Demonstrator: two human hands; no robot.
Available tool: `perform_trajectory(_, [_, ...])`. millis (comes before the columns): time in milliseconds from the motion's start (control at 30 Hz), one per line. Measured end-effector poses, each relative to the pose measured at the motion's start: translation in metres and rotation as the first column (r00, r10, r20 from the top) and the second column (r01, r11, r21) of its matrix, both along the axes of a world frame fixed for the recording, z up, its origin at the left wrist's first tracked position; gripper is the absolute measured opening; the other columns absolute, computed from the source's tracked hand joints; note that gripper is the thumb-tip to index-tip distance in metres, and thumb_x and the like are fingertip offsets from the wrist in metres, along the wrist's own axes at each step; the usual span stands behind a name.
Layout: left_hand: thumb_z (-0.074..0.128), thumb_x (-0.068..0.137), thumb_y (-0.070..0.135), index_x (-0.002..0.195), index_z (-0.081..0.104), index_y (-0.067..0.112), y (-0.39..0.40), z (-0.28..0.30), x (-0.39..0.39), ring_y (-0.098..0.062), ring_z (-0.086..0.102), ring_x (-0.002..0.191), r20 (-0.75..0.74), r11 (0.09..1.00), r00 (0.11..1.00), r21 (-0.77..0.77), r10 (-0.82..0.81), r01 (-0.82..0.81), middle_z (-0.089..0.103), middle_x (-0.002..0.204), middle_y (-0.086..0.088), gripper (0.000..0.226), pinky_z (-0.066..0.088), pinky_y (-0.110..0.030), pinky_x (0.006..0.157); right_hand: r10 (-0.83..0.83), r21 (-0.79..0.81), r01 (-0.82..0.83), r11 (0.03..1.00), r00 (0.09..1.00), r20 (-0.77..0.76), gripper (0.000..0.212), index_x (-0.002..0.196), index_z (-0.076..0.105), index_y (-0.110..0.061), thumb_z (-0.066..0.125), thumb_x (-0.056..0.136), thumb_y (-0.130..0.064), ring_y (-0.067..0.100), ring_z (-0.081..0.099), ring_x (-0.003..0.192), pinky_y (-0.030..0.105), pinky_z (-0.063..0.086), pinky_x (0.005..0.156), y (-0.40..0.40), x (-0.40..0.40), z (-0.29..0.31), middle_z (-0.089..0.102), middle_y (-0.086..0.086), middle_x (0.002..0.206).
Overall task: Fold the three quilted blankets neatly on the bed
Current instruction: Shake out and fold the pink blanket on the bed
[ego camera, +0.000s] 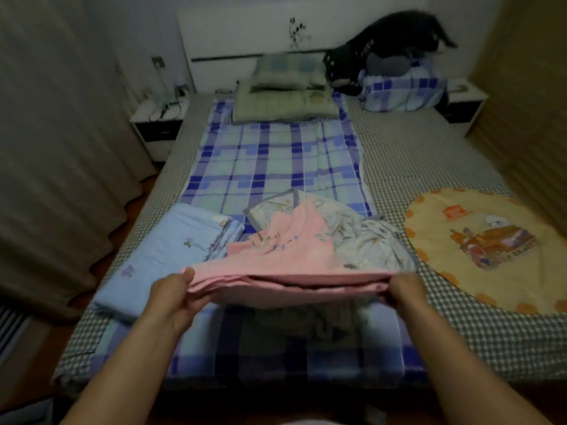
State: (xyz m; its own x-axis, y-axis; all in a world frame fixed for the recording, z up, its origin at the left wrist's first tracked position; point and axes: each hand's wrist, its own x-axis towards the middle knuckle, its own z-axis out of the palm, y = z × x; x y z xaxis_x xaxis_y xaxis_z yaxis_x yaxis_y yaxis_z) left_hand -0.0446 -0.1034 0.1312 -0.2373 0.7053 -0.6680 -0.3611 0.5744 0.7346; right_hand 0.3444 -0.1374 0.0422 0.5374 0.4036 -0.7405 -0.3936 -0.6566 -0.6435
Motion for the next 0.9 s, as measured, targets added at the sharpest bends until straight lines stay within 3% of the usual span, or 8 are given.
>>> perform_trajectory(167, [0.038,0.100,0.007,0.136,0.055,0.004,0.111,0.182,-0.030,-0.022,0.065,0.113,0.130,0.923,0.991,0.378,0.017,-0.066,0.064,0.132,-0.012,0.040,0.055,-0.041,0.079,-0.006,0.482,-0.244,0.842,0.888,0.460,0.024,0.097,0.063,0.004,0.041,0.095,-0.005,0.035,0.065,0.059,0.041,0.056,0.043,0.130,-0.009,0.277,0.063,0.025,0.085])
perform_trajectory(333, [0.031,0.098,0.008,0.088,0.066,0.012,0.127,0.351,-0.030,-0.012,0.066,0.047,-0.033,0.744,0.999,0.668,0.023,0.005,0.071,0.058,0.001,0.037,0.053,-0.024,0.041,-0.362,0.676,-0.236,0.698,0.699,0.617,0.035,0.106,0.062,-0.014,0.054,0.073,-0.023,0.033,0.069,0.085,0.050,0.061,0.072,0.153,-0.010,0.479,0.068,0.013,0.102])
perform_trajectory(467, [0.020,0.094,-0.003,0.090,0.065,0.007,0.124,0.408,-0.032,-0.012,0.058,0.034,0.047,0.673,0.991,0.730,0.124,-0.119,0.064,0.051,-0.004,0.046,0.049,-0.023,0.036,-0.129,0.615,-0.359,0.703,0.785,0.606,0.015,0.087,0.059,-0.004,0.045,0.092,-0.004,0.018,0.057,0.040,0.024,0.049,0.037,0.136,-0.022,0.538,0.056,0.016,0.064])
perform_trajectory(533, [0.025,0.091,-0.001,0.099,0.063,0.011,0.131,0.423,-0.018,-0.018,0.063,0.043,0.172,0.562,0.950,0.773,0.261,-0.294,0.065,0.068,-0.009,0.041,0.057,-0.031,0.044,-0.259,0.690,-0.319,0.650,0.760,0.596,0.018,0.087,0.065,-0.003,0.047,0.086,-0.006,0.023,0.063,0.051,0.028,0.054,0.044,0.126,-0.017,0.555,0.060,0.017,0.074])
perform_trajectory(600, [0.033,0.091,0.000,0.095,0.062,0.011,0.126,0.429,0.001,-0.022,0.069,0.055,0.181,0.531,0.962,0.805,0.205,-0.264,0.066,0.069,-0.008,0.031,0.060,-0.036,0.051,-0.384,0.730,-0.278,0.625,0.705,0.596,0.027,0.095,0.070,-0.005,0.047,0.082,-0.010,0.027,0.069,0.071,0.033,0.058,0.061,0.114,-0.006,0.565,0.070,0.016,0.086])
perform_trajectory(700, [0.035,0.099,-0.001,0.077,0.053,0.006,0.122,0.437,0.029,-0.007,0.057,0.034,0.083,0.591,0.991,0.796,0.108,-0.131,0.059,0.045,-0.001,0.030,0.052,-0.022,0.044,-0.208,0.710,-0.352,0.610,0.794,0.572,0.027,0.078,0.063,-0.006,0.038,0.083,0.001,0.014,0.057,0.037,0.018,0.046,0.040,0.098,0.011,0.569,0.061,0.010,0.054])
perform_trajectory(800, [0.037,0.087,0.005,0.086,0.063,0.015,0.125,0.462,0.064,-0.020,0.071,0.073,0.130,0.441,0.946,0.860,0.296,-0.257,0.069,0.083,-0.004,0.028,0.062,-0.039,0.067,-0.445,0.769,-0.238,0.594,0.699,0.560,0.029,0.088,0.068,-0.005,0.048,0.068,-0.011,0.023,0.067,0.059,0.030,0.054,0.049,0.082,0.048,0.598,0.069,0.013,0.078])
perform_trajectory(900, [0.025,0.096,0.009,0.096,0.060,0.016,0.124,0.471,0.095,-0.025,0.067,0.051,0.109,0.590,0.994,0.802,0.004,-0.090,0.071,0.076,-0.003,0.035,0.053,-0.053,0.040,-0.341,0.694,-0.239,0.679,0.735,0.587,0.026,0.086,0.062,-0.007,0.039,0.083,0.001,0.024,0.064,0.044,0.033,0.052,0.037,0.056,0.076,0.601,0.067,0.015,0.061])
